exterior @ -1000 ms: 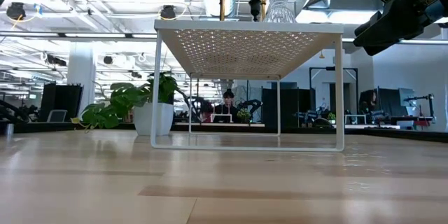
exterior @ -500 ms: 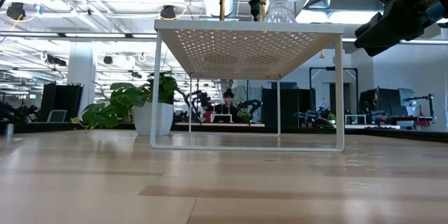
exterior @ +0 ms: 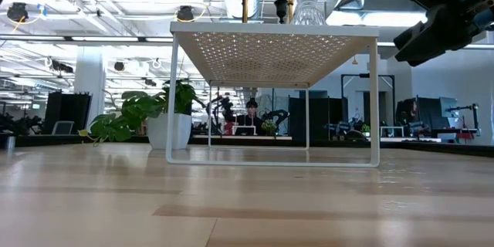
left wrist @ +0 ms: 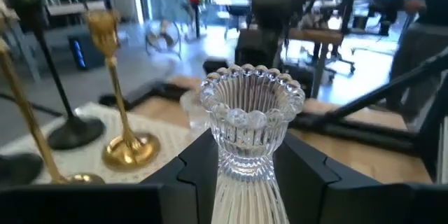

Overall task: Pick & Place candle stick holders
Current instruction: Put the transparent glass candle holder on the shelf aligned with the other transparent glass candle holder

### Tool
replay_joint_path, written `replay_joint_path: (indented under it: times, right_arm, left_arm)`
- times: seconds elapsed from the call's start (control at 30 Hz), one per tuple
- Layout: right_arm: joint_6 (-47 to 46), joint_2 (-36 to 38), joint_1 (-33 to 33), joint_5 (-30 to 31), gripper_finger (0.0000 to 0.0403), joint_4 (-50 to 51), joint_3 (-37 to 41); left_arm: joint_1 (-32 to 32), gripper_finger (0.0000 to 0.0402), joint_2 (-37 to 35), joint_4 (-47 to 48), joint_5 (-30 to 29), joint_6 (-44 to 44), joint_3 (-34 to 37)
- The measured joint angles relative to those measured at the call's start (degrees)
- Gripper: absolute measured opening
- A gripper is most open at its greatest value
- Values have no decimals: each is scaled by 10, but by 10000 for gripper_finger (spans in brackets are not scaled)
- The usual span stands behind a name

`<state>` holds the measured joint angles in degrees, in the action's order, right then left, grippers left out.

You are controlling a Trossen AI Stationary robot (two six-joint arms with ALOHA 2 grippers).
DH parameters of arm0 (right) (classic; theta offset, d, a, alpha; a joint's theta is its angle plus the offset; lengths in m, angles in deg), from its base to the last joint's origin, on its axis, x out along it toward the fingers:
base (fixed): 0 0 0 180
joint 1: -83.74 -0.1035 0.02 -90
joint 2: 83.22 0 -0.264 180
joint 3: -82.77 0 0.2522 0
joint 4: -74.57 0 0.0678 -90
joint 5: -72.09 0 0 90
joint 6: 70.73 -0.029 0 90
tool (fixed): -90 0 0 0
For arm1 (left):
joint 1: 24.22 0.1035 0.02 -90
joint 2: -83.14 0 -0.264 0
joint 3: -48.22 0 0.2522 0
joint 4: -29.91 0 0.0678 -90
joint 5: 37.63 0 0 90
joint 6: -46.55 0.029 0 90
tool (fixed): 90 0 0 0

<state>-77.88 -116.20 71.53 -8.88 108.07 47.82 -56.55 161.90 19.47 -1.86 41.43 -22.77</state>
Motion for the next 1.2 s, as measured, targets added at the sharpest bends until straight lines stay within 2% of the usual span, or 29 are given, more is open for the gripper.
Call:
replay_joint_path:
  times: [0.1, 0.27, 0.53, 1.2]
  right_arm:
    - [0, 0, 0, 0, 1, 0, 0]
    - [0, 0, 0, 0, 1, 0, 0]
    - [1, 0, 0, 0, 1, 0, 0]
    - [0, 0, 0, 0, 1, 0, 0]
  left_arm:
    - [34, 117, 0, 27, 34, -38, 0]
    - [62, 119, 0, 36, 40, -42, 0]
    - [78, 117, 0, 126, 41, -113, 0]
    - [85, 120, 0, 153, 23, -134, 8]
